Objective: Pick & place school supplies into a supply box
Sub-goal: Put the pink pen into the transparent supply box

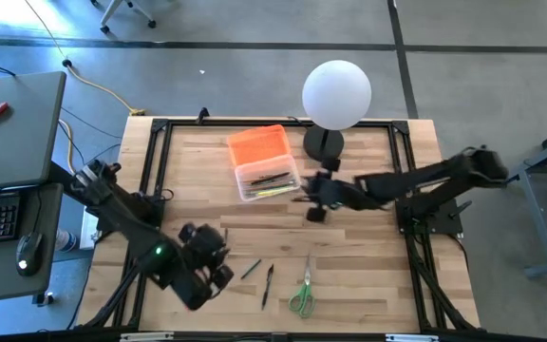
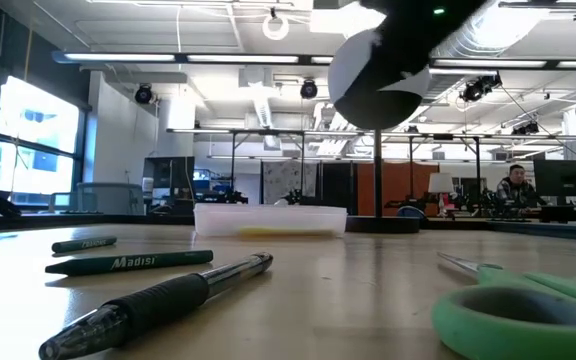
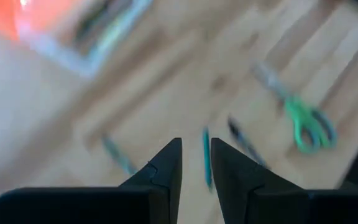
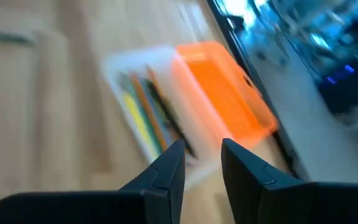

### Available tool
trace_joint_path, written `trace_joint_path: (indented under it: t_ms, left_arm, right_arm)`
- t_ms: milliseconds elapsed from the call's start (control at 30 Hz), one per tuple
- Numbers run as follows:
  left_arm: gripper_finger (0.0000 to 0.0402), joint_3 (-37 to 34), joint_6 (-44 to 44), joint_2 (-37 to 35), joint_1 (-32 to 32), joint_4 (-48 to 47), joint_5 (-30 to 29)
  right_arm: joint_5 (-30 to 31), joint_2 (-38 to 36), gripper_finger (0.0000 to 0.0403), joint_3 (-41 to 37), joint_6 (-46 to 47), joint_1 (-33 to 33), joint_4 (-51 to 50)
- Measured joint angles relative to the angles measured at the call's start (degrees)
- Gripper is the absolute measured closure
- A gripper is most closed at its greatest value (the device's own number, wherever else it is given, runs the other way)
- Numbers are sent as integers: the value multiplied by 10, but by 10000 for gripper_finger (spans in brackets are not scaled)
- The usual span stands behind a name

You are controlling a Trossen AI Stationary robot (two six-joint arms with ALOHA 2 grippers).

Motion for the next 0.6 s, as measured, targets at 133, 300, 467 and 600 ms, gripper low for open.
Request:
trace_joint_path:
  t_ms: [133, 300, 467, 600]
  left_arm:
    - [284, -41, -167, 0, -33, 2, 127]
    - [284, -100, -331, 0, -52, 15, 301]
    - [284, -190, -395, 0, -64, 143, 357]
    - [284, -264, -394, 0, -62, 280, 353]
  right_arm:
    - [-31, -74, 320, -114, 1, 40, 173]
    - [-69, -122, 320, -219, -8, 78, 400]
    - [-55, -129, 320, -271, -62, 106, 515]
    - [-34, -129, 320, -280, -78, 114, 517]
